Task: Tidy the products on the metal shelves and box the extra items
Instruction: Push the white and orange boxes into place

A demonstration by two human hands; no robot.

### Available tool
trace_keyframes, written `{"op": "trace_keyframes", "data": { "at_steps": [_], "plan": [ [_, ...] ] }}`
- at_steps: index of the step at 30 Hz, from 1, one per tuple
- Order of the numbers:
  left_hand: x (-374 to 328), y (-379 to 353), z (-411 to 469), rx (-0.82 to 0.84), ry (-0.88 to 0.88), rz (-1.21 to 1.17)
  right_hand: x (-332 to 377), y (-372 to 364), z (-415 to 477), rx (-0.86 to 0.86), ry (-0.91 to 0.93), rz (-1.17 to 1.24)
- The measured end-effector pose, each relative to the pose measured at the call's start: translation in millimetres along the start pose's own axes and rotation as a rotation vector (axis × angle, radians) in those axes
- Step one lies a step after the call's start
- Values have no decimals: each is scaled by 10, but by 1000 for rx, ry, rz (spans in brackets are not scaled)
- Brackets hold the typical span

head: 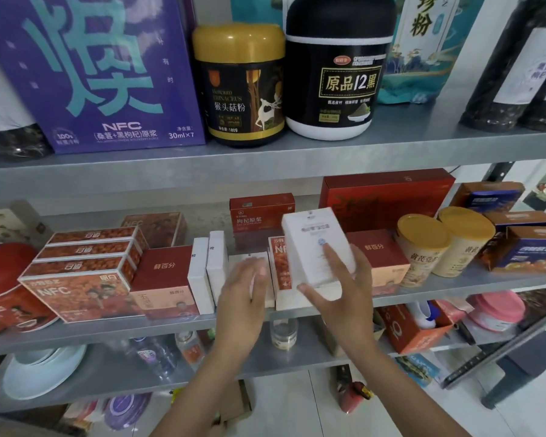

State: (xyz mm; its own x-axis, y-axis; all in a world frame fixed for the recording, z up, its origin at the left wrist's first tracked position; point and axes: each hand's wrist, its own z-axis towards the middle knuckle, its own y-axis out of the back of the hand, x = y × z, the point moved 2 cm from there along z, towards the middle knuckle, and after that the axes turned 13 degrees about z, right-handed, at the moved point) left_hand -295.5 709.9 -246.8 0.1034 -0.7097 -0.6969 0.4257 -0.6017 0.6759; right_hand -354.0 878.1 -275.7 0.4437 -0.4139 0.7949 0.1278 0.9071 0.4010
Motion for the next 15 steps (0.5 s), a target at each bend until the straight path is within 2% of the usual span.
{"op": "trace_keyframes", "data": {
  "at_steps": [2,3,5,9,11,13,15],
  "plan": [
    [172,109,76,-215,-191,428,-119,-43,134,38,-30,-183],
    [266,161,133,-270,-265,576,-176,-68,168,85,-54,-257],
    [434,276,270,-168,-286,737,-260,-94,183,137,-68,-356],
    [828,297,378,152,-247,883,-212,-100,159,59,52,-428],
    [884,285,379,168,-252,866,-72,-179,105,29,163,-412],
    [886,271,387,152,-253,865,89,-351,11,149,235,-276],
    [886,259,390,155,-256,869,195,-599,-106,411,223,-158]
  ]
}}
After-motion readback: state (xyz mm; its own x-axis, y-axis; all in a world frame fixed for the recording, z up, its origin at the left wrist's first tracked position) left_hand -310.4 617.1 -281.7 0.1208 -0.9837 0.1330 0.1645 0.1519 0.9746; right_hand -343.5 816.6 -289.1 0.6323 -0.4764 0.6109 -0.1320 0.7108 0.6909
